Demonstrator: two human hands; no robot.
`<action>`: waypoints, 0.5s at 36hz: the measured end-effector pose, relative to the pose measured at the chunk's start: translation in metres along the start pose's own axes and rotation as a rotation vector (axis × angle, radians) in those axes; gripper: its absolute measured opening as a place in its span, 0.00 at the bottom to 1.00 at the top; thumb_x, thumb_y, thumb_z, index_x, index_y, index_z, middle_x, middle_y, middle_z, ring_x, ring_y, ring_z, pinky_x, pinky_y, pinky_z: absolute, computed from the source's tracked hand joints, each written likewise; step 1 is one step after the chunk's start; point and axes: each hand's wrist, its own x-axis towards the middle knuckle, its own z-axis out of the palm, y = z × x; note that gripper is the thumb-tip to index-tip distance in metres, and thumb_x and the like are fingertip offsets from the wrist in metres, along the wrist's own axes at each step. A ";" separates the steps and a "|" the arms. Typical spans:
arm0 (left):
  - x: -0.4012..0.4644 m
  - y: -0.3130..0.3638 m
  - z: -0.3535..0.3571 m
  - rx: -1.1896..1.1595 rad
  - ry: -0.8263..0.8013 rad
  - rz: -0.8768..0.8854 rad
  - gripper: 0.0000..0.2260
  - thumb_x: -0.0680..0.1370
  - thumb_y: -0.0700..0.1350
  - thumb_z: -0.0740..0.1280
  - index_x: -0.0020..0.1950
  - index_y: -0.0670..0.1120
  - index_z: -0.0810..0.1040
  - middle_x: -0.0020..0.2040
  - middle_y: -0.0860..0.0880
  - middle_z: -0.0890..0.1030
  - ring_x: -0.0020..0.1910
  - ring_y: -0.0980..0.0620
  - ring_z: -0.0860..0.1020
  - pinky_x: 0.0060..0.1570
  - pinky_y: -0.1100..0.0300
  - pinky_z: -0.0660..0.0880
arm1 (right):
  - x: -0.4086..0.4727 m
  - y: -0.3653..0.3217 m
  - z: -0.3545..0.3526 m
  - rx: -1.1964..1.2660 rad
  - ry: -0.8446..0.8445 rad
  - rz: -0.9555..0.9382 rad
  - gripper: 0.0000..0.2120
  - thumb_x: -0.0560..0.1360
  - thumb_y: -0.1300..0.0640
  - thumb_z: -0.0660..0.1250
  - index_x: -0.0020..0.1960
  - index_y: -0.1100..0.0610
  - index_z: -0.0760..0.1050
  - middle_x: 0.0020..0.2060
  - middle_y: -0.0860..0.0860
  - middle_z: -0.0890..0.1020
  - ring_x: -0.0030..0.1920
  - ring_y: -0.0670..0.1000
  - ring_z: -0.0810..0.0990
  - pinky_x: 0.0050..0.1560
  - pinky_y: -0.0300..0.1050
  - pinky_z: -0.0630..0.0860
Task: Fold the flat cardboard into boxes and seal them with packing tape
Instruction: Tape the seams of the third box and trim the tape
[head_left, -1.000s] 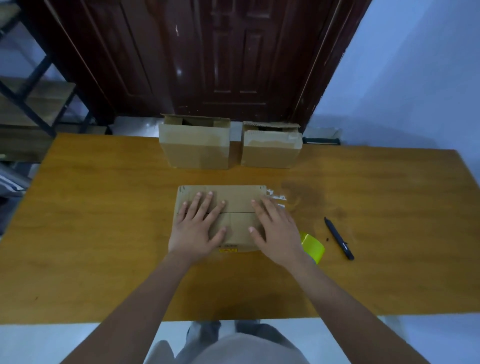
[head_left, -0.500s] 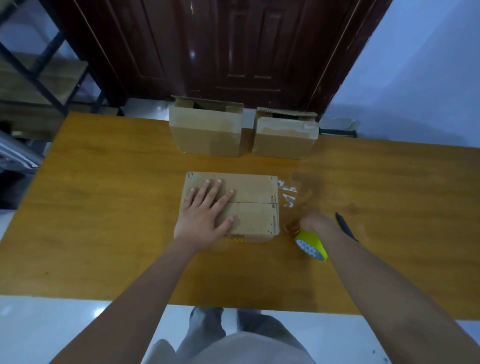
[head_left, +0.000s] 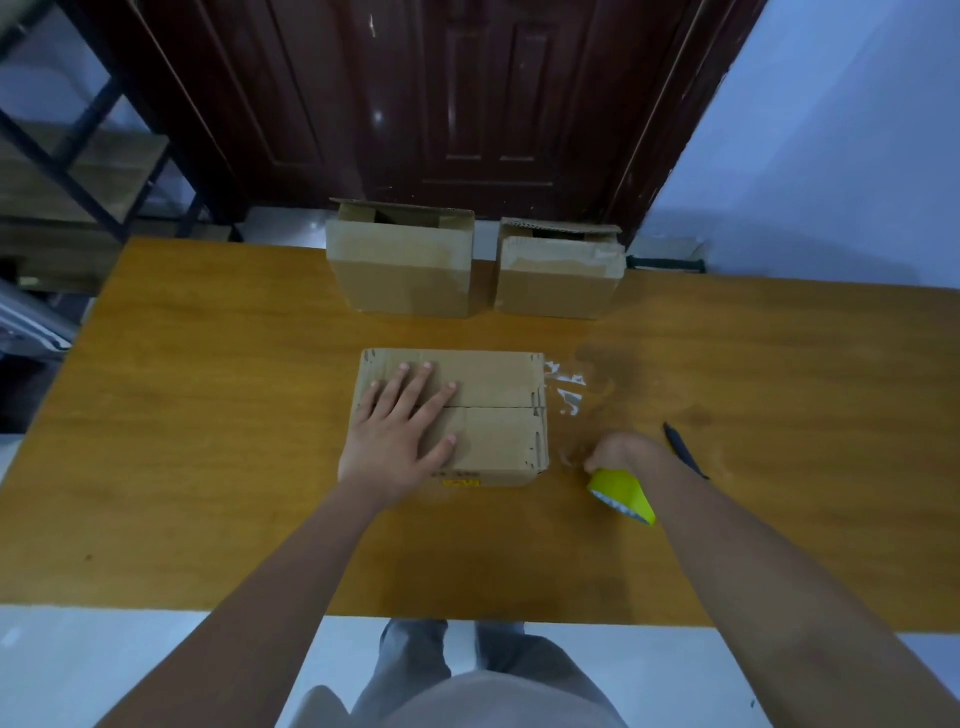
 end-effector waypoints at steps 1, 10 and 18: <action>0.000 0.000 0.000 0.003 0.000 0.000 0.30 0.75 0.66 0.38 0.76 0.60 0.47 0.78 0.54 0.44 0.76 0.54 0.37 0.73 0.53 0.35 | 0.000 0.000 0.001 0.019 0.003 0.001 0.22 0.80 0.52 0.59 0.71 0.61 0.65 0.69 0.56 0.68 0.67 0.57 0.69 0.64 0.47 0.68; -0.001 0.001 -0.001 0.002 -0.004 -0.004 0.31 0.74 0.66 0.37 0.77 0.60 0.47 0.78 0.54 0.44 0.76 0.53 0.37 0.74 0.52 0.37 | -0.001 0.004 0.002 0.090 -0.017 -0.027 0.24 0.80 0.54 0.59 0.72 0.64 0.61 0.71 0.58 0.65 0.69 0.59 0.65 0.68 0.50 0.65; -0.002 0.000 0.000 -0.003 -0.008 -0.006 0.31 0.74 0.66 0.37 0.76 0.60 0.46 0.78 0.53 0.43 0.76 0.53 0.36 0.74 0.52 0.37 | -0.009 0.004 -0.005 0.220 -0.132 0.013 0.20 0.80 0.57 0.59 0.69 0.65 0.65 0.65 0.57 0.69 0.67 0.58 0.69 0.58 0.48 0.69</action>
